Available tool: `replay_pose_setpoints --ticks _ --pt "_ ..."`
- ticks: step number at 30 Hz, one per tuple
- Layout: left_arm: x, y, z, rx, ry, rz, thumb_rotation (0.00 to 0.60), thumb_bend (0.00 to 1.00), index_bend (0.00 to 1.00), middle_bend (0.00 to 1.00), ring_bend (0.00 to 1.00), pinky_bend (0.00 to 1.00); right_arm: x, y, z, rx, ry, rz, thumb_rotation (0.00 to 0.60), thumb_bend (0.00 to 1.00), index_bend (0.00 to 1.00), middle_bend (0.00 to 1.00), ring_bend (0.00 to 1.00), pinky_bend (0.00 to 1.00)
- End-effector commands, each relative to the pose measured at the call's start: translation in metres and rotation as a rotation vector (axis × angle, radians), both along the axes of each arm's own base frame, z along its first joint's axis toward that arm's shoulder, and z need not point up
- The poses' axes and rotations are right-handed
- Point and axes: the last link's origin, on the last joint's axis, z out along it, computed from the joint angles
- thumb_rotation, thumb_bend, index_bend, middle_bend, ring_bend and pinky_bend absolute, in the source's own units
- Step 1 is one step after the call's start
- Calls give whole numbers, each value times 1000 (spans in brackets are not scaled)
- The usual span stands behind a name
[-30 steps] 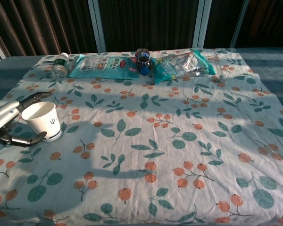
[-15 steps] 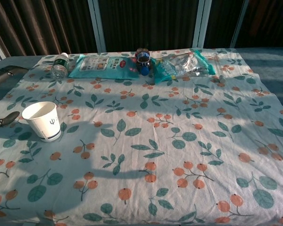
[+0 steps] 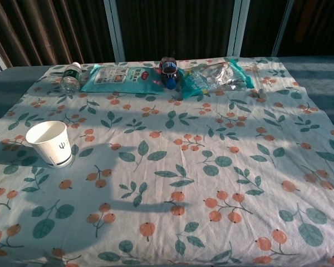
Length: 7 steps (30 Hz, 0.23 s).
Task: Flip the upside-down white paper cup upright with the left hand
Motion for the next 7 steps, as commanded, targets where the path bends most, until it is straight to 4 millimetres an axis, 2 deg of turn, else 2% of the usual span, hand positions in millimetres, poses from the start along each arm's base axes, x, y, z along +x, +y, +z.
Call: replay_pose_setpoints --ticks 1,7 --pt "-9 -10 2 6 11 27 600 379 133 94 21 105 0 0 -1 1 4 -2 600 182 0 0 0 137" --pt "-11 -11 -2 -8 -6 62 600 378 133 96 21 103 0 1 0 -4 4 -3 600 182 0 0 0 137"
